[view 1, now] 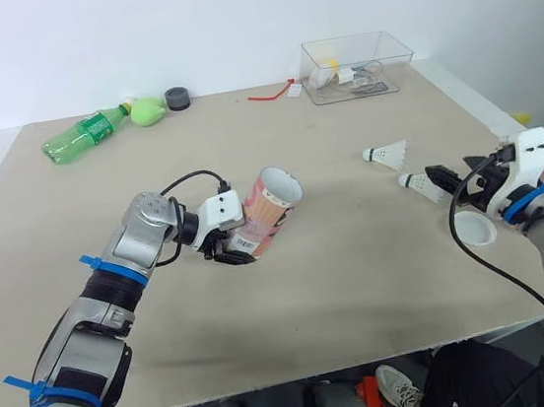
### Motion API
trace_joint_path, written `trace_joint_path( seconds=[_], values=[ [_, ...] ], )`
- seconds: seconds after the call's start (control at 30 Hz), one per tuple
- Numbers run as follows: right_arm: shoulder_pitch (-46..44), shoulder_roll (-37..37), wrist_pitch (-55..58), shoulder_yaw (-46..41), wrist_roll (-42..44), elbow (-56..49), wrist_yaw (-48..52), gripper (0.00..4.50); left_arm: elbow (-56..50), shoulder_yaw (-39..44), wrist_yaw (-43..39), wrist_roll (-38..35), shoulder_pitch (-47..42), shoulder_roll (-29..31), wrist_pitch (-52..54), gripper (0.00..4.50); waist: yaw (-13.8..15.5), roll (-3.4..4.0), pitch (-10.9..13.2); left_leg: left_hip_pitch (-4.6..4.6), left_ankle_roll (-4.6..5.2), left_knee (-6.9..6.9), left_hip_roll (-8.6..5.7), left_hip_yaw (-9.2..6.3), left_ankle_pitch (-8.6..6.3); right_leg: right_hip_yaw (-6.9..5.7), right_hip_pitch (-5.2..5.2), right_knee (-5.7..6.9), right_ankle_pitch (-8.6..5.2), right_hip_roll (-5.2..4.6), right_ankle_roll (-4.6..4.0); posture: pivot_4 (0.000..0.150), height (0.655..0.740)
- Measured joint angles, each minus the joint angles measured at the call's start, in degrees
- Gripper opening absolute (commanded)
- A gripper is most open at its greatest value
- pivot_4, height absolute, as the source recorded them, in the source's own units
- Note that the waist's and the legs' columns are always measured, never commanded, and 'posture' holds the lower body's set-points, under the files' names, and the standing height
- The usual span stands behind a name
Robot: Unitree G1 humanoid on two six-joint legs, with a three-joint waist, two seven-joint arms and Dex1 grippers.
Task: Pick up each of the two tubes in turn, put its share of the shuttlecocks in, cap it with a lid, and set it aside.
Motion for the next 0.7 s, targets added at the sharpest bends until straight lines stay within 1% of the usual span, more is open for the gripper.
trace_joint_path(
  seconds=[0.1, 0.3, 0.53, 0.6, 0.67, 0.7],
  values=[
    [-1.2, 0.0, -0.2, 2.1, -1.1, 5.5, 0.8, 4.44, -0.3, 0.0, -0.3, 0.1, 0.1, 0.1, 0.0, 3.06, 0.0, 0.0, 0.0, 0.02, 0.01, 0.0, 0.0, 0.03, 0.01, 0.06, 0.0, 0.0, 0.02, 0.04, -0.02, 0.15, 0.74],
    [-4.9, 0.0, -3.1, 4.2, -2.9, 12.7, 2.0, 4.44, -1.8, 0.0, -0.3, 0.0, 1.0, 0.3, 0.1, 3.06, 0.0, 0.01, 0.0, -0.01, 0.02, -0.02, 0.01, 0.02, 0.0, 0.06, -0.01, -0.02, 0.0, 0.01, 0.0, 0.15, 0.74],
    [-8.0, 0.3, -6.2, 6.2, -4.6, 17.0, 3.0, 4.44, -3.3, 0.0, -0.3, 0.0, 1.6, 1.1, 0.9, 3.06, 0.0, 0.01, 0.0, -0.01, 0.02, -0.02, 0.04, 0.02, 0.0, 0.06, -0.01, -0.02, 0.01, 0.04, 0.0, 0.15, 0.74],
    [-8.7, 0.5, -6.3, 6.6, -4.9, 17.7, 3.0, 3.39, -3.4, 0.0, -0.3, 0.0, 1.7, 1.2, 1.1, 3.06, 0.0, 0.01, 0.0, 0.0, 0.02, -0.02, 0.04, 0.02, 0.0, 0.06, -0.01, -0.02, 0.01, 0.05, -0.01, 0.15, 0.74],
    [-9.1, 0.6, -6.4, 6.6, -4.9, 17.9, 3.0, 2.76, -3.5, 0.0, -0.3, 0.0, 1.8, 1.2, 1.1, 3.06, 0.0, 0.01, 0.0, 0.0, 0.02, -0.02, 0.04, 0.03, 0.0, 0.06, -0.01, -0.02, 0.01, 0.04, -0.01, 0.15, 0.74],
    [-9.4, 0.6, -6.5, 6.6, -5.0, 18.2, 3.0, 2.29, -3.5, 0.0, -0.3, 0.0, 1.8, 1.2, 1.1, 3.06, 0.0, 0.01, 0.0, 0.0, 0.02, -0.02, 0.04, 0.03, 0.0, 0.07, -0.01, -0.02, 0.01, 0.04, -0.01, 0.15, 0.74]
  ],
)
